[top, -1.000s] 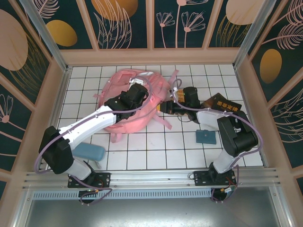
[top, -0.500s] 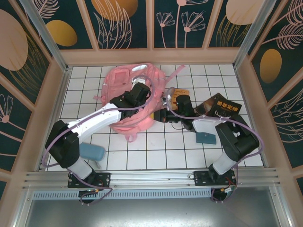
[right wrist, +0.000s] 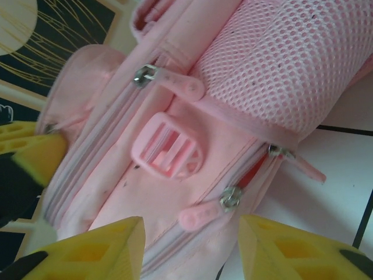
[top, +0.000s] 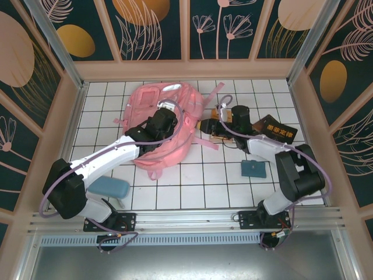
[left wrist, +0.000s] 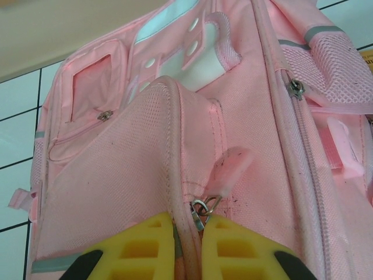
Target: Pack the student bag
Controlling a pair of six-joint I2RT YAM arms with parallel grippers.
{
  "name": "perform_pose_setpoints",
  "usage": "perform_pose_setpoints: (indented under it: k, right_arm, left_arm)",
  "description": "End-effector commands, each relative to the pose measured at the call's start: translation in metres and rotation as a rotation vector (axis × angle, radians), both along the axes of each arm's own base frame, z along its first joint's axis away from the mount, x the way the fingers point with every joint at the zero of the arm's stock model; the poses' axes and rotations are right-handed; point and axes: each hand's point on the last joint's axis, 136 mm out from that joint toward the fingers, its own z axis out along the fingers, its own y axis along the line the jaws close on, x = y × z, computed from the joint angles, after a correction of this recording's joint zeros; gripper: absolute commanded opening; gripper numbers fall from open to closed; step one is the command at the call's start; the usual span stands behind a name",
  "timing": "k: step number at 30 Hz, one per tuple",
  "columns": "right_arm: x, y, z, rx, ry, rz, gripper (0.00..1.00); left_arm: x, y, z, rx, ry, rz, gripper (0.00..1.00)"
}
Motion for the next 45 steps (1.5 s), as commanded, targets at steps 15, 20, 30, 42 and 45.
perform_pose_setpoints:
  k: [15,20,30,42,45]
  right_arm:
    - [0.028,0.016,-0.053,-0.419,0.110,-0.181,0.49]
    - [0.021,0.011,-0.057,-0.472,0.120,-0.205,0.41]
    - [-0.012,0.034,-0.041,-0.341,0.079,0.023,0.33]
    - [-0.022,0.029,-0.028,-0.282,-0.162,0.259,0.41]
    - [-0.023,0.028,-0.027,-0.264,-0.226,0.317,0.36]
  left_arm:
    - [0.016,-0.007,0.043,-0.100,-0.141,0.012,0.00]
    - [0.017,-0.004,0.044,-0.095,-0.147,0.028,0.00]
    - [0.017,-0.002,0.043,-0.087,-0.152,0.039,0.00]
    - [0.012,0.005,0.051,-0.059,-0.177,0.023,0.00]
    - [0.006,0.003,0.055,-0.085,-0.187,-0.011,0.00]
